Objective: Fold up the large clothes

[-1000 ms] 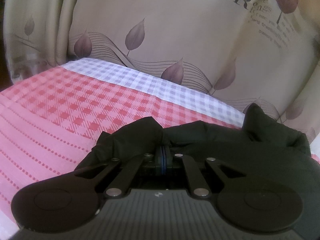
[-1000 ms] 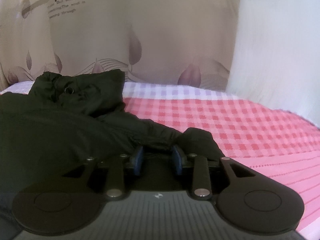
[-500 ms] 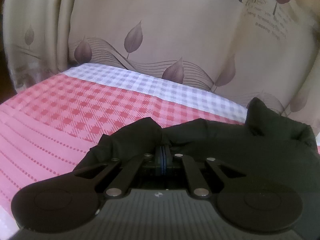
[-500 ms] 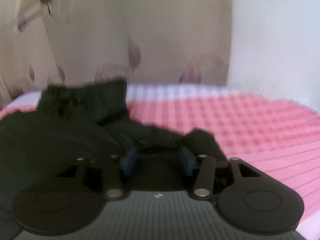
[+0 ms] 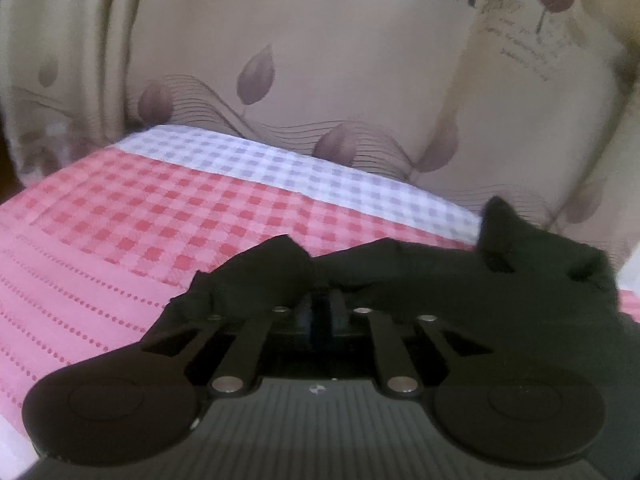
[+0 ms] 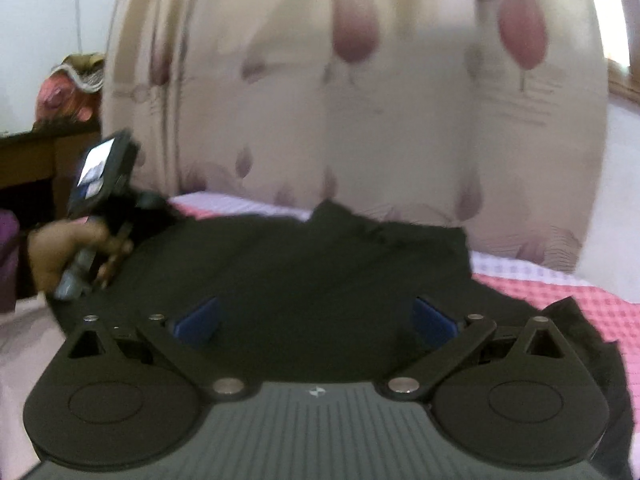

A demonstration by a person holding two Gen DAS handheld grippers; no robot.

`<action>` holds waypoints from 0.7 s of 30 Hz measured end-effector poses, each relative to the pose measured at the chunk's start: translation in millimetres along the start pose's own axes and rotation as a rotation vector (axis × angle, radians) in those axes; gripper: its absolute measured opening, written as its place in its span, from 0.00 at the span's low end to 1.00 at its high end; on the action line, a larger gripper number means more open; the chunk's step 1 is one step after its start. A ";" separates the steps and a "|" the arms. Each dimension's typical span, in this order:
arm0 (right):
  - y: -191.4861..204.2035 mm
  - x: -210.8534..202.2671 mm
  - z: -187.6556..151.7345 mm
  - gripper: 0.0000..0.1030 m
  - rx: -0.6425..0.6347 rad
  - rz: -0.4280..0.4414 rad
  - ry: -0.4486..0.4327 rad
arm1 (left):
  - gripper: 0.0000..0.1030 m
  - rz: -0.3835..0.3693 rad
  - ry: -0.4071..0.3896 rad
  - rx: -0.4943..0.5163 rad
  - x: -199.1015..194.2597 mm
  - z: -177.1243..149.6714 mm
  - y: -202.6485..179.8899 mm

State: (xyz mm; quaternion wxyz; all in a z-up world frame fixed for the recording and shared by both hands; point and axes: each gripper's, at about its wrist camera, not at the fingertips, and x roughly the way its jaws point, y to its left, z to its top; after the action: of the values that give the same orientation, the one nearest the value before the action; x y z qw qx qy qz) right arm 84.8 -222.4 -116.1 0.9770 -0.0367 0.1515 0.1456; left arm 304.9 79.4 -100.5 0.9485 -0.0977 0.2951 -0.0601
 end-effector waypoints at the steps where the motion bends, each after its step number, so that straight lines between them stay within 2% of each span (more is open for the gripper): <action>1: -0.4 1.5 -3.5 1.00 0.011 0.007 0.011 | 0.33 -0.021 0.000 0.003 -4.5 1.6 0.9; 2: -0.4 1.6 -6.0 1.00 0.018 0.007 0.017 | 0.54 -0.051 -0.004 0.012 -11.3 3.9 2.6; 3: -3.5 1.6 -9.2 1.00 0.023 0.005 0.016 | 0.80 -0.085 -0.013 0.028 -20.5 6.5 4.9; 5: -7.3 0.9 -12.2 1.00 0.030 0.009 0.021 | 1.00 -0.092 -0.042 0.075 -39.5 10.9 9.2; 6: -6.4 -0.3 -14.9 1.00 0.033 0.009 0.020 | 1.00 -0.076 -0.068 0.112 -51.4 13.9 12.9; 8: -6.0 -1.6 -19.0 1.00 0.040 0.014 0.017 | 1.00 -0.093 -0.056 0.151 -65.5 21.8 26.0; 13: -2.4 -0.4 -26.3 1.00 0.058 0.012 0.011 | 0.96 -0.224 0.041 0.076 -84.2 31.5 81.7; 16: 2.1 -0.4 -27.1 1.00 0.056 0.011 0.009 | 0.82 -0.272 0.124 0.058 -81.2 23.3 106.7; 17: 0.9 -2.4 -28.3 1.00 0.058 0.012 0.008 | 0.68 -0.300 0.154 0.063 -80.8 18.7 112.7; 18: 2.7 3.9 -24.3 1.00 0.058 0.017 0.009 | 0.48 -0.330 0.192 0.074 -78.3 13.1 117.1; 19: 2.6 5.1 -23.5 1.00 0.059 0.019 0.010 | 0.39 -0.342 0.220 0.079 -76.1 8.5 120.0; 21: 3.2 9.1 -21.3 1.00 0.061 0.023 0.013 | 0.36 -0.371 0.233 0.053 -73.1 0.4 128.1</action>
State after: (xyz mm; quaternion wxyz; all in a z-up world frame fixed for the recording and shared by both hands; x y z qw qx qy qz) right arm 86.1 -219.3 -139.3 0.9750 -0.0062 0.1625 0.1516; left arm 252.5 216.8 -88.4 0.8830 -0.1176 0.3780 -0.2524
